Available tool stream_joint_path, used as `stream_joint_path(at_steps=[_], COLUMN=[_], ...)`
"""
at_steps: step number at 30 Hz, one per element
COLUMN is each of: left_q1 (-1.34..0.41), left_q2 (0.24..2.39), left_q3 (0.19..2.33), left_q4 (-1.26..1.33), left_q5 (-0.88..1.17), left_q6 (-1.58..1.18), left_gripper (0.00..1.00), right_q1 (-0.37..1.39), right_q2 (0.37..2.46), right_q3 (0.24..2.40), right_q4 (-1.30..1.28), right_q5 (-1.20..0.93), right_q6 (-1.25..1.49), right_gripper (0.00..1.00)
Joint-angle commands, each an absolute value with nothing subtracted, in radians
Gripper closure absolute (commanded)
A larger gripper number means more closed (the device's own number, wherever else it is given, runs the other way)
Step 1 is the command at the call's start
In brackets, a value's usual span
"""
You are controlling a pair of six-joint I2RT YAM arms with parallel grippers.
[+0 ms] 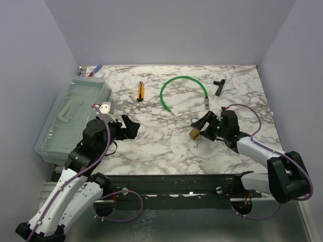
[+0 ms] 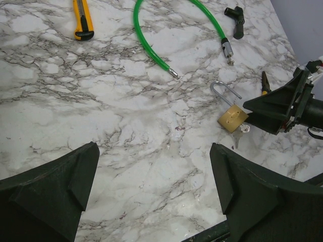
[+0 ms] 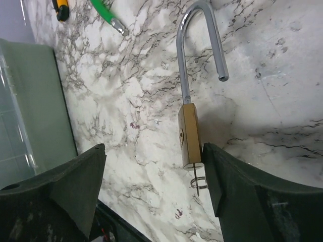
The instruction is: Unlock with the key
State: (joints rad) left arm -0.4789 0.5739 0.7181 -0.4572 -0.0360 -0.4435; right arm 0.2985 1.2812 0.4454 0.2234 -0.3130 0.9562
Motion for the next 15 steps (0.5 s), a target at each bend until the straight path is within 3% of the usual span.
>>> stream_joint_path(at_steps=[1,6,9,13,15], left_q1=[-0.479,-0.479,-0.479,-0.479,-0.479], left_q2=[0.559,0.558,0.556,0.556,0.556], left_q3=[0.732,0.732,0.732,0.732,0.732], left_q4=[-0.462,-0.463,-0.460,-0.461,-0.461], left_q5=[-0.051,-0.050,-0.051,-0.051,-0.051], left_q6=[-0.428,-0.429,-0.428,-0.428,-0.427], left_gripper=[0.01,0.01,0.01,0.01,0.01], right_q1=[0.290,0.290,0.290,0.290,0.290], right_q2=[1.184,1.136,1.128,1.148,1.172], right_q3=[0.515,0.542,0.543,0.553,0.562], right_q4=[0.027,-0.108,-0.126,-0.121,-0.108], right_q5=[-0.199,-0.132,-0.118,-0.117,-0.134], right_q6=[0.842,0.784,0.761,0.738,0.727], right_gripper=[0.16,0.16,0.25,0.43,0.46])
